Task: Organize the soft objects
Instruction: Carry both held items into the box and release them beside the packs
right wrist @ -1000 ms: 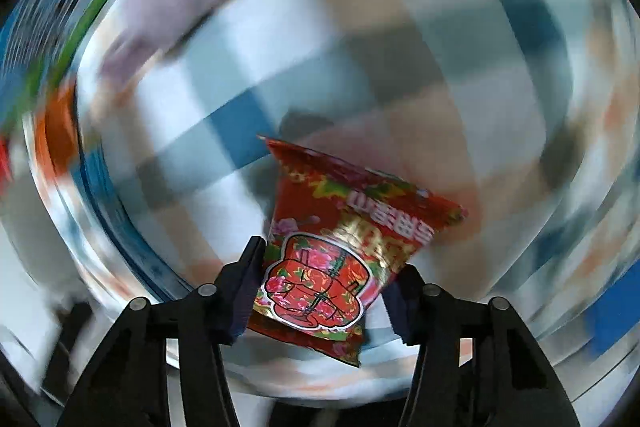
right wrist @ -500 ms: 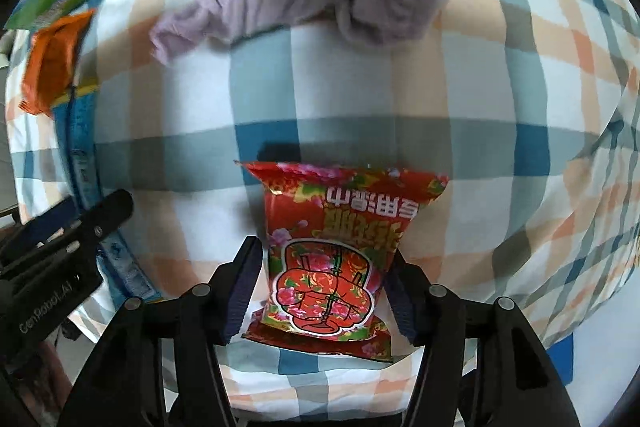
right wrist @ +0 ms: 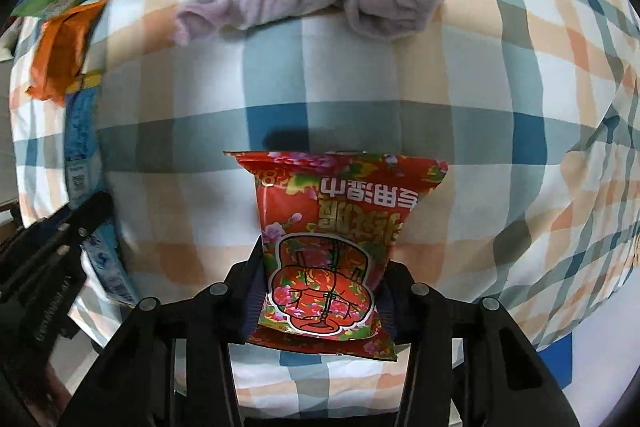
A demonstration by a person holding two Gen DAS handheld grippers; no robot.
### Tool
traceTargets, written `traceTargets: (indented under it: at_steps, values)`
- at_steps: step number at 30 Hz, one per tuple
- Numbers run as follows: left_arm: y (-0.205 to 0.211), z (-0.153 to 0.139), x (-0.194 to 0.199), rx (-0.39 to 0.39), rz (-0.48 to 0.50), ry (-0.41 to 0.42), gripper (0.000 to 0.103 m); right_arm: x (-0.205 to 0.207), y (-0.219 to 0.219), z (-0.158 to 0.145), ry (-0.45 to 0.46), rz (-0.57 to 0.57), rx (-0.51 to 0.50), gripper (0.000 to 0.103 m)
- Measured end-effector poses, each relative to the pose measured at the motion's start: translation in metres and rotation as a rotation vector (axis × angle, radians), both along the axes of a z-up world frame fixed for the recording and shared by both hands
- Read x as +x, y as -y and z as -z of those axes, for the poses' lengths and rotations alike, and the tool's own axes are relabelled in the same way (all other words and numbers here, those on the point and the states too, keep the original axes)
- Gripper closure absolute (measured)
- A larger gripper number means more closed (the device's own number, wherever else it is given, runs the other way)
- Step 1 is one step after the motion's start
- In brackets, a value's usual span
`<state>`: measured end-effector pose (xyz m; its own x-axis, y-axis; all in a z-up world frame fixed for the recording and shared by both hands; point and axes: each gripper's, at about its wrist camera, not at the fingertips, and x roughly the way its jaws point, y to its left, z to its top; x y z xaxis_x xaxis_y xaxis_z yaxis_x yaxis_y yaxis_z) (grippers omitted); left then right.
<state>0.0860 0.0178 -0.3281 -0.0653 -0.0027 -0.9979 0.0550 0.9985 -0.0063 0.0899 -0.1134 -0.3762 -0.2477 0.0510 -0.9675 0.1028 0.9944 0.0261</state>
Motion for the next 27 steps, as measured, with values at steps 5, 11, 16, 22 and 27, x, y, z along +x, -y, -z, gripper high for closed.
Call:
traceTargets:
  at_steps: [5, 11, 16, 22, 27]
  values:
    - [-0.001, -0.017, -0.013, -0.025, -0.006, 0.027, 0.089, -0.008, -0.004, -0.023, 0.039, -0.014, 0.024, 0.055]
    - [-0.002, -0.065, -0.023, -0.084, -0.011, 0.087, 0.089, -0.018, -0.007, -0.055, 0.081, -0.029, 0.051, 0.055]
    - [-0.004, -0.122, -0.009, -0.165, -0.017, 0.165, 0.089, -0.021, -0.010, -0.093, 0.130, -0.040, 0.100, 0.055]
    - [-0.011, -0.177, 0.040, -0.255, -0.015, 0.255, 0.089, 0.002, -0.001, -0.154, 0.227, -0.051, 0.160, 0.055]
    - [-0.013, -0.195, 0.110, -0.252, -0.013, 0.314, 0.089, 0.062, 0.009, -0.190, 0.305, -0.051, 0.180, 0.055]
